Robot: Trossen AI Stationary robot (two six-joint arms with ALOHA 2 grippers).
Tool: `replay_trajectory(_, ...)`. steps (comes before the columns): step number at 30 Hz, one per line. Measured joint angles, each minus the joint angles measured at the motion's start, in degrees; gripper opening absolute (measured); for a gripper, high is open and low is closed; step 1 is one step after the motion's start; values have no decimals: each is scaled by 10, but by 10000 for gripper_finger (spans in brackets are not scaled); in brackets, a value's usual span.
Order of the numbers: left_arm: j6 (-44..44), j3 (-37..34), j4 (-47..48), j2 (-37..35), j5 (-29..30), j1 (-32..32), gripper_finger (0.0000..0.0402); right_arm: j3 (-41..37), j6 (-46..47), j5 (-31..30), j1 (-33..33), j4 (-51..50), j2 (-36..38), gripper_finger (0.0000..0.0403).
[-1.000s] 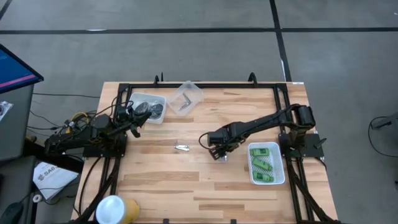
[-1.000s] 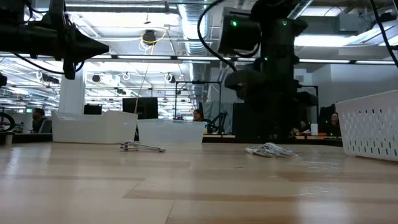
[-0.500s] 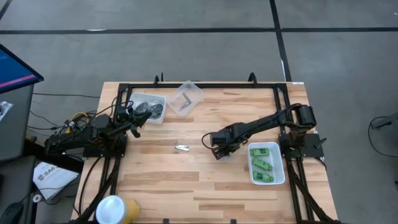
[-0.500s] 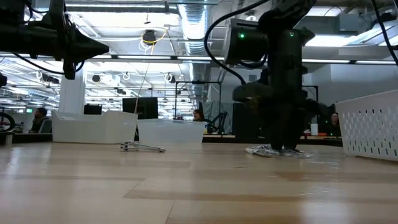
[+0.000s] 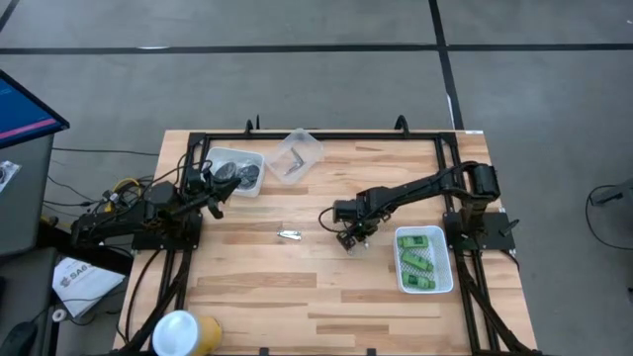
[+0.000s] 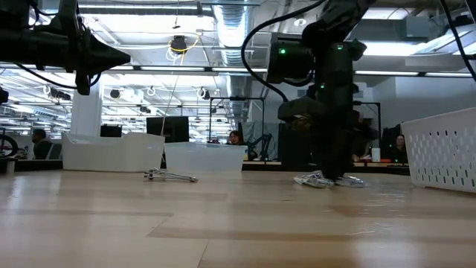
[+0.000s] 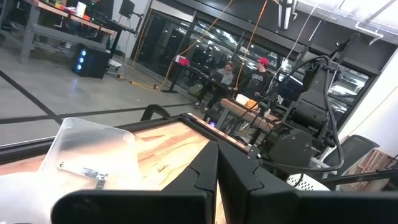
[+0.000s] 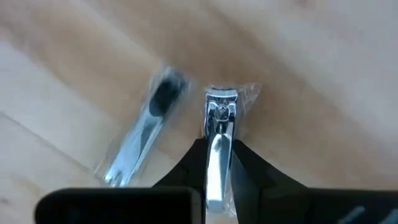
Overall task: Pick & Place Travel size toiletries
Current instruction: Put the silver nail cutter into the transparent bin
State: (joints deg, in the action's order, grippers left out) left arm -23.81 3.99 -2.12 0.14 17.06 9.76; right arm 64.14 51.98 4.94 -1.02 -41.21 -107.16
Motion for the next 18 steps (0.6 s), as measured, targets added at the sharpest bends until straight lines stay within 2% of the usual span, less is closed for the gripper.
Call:
replay_trajectory(5,0,0,-1,0,0,0,1,57,-57,-34,-31,-12,-3,32)
replay_trajectory(13,-2,0,-2,0,0,0,1,186,-153,-35,-88,-24,-2,32)
replay_trajectory(18,-2,0,-3,0,0,0,1,269,-199,-34,-120,29,0,32)
